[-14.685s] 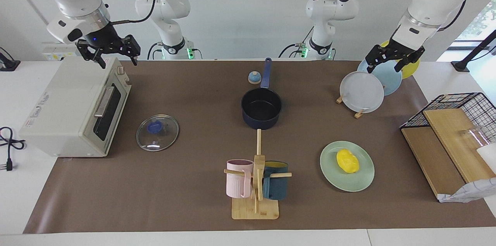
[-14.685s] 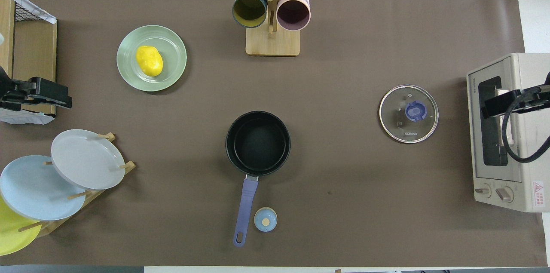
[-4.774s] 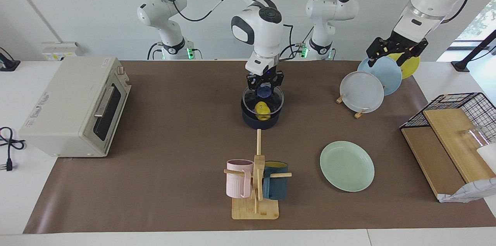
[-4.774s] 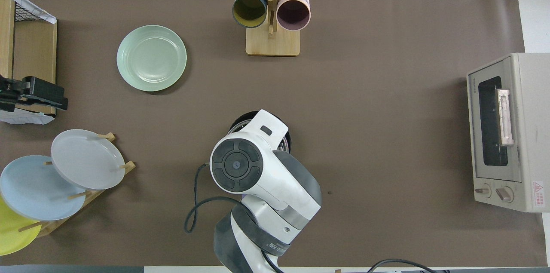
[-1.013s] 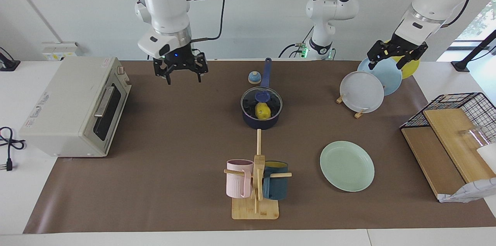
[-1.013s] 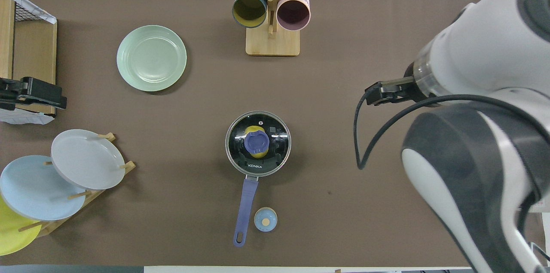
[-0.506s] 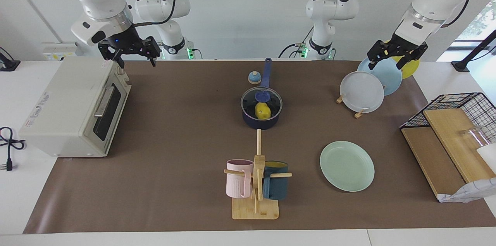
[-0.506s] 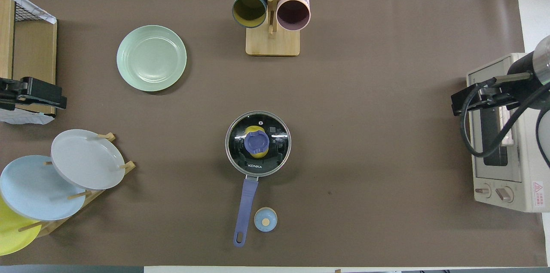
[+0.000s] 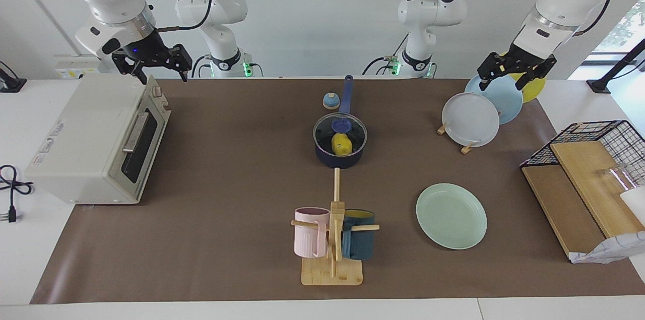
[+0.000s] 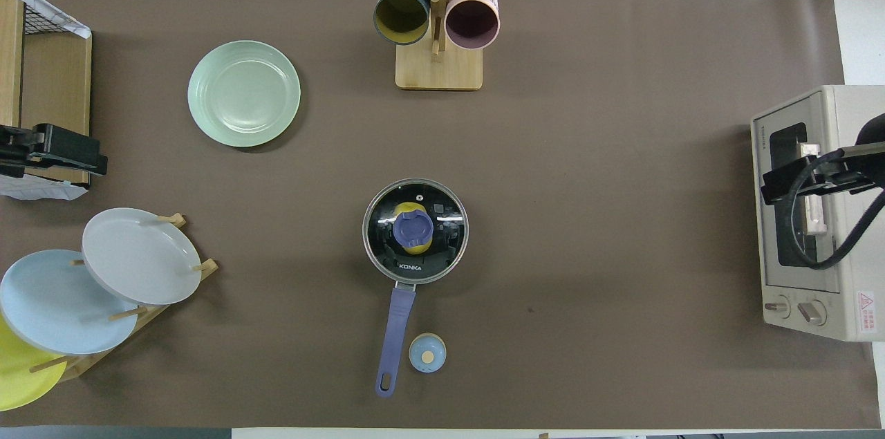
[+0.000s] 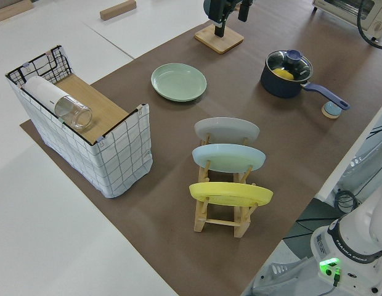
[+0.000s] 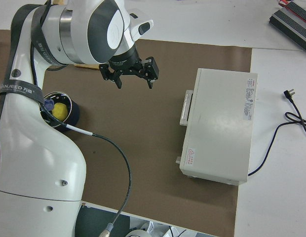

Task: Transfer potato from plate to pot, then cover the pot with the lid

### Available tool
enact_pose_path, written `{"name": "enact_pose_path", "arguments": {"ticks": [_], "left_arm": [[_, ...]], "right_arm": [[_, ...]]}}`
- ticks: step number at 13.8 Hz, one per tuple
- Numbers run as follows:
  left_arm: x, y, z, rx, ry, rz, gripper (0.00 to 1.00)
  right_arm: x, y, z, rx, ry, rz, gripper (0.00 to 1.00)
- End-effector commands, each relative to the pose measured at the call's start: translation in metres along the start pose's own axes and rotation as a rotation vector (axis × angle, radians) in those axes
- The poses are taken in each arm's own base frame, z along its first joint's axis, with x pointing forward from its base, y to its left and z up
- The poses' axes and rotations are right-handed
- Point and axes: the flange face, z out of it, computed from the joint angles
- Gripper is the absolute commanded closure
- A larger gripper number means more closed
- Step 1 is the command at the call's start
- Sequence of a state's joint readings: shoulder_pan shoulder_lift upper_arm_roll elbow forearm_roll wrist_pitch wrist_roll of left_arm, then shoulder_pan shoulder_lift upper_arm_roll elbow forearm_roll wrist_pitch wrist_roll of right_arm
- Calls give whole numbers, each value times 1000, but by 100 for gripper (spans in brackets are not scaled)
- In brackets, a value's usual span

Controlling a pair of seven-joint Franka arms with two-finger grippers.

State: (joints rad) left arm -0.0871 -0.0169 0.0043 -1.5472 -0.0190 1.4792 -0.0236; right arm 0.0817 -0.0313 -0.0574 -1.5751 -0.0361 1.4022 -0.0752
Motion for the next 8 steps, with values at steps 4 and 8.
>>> {"name": "enact_pose_path", "arguments": {"ticks": [4, 8], "left_arm": [[-7, -2, -2, -9, 5, -11, 0], [-7, -2, -2, -9, 5, -11, 0]], "right_arm": [[0, 7, 4, -12, 16, -12, 0], [-1, 12, 5, -4, 12, 0, 0]]}}
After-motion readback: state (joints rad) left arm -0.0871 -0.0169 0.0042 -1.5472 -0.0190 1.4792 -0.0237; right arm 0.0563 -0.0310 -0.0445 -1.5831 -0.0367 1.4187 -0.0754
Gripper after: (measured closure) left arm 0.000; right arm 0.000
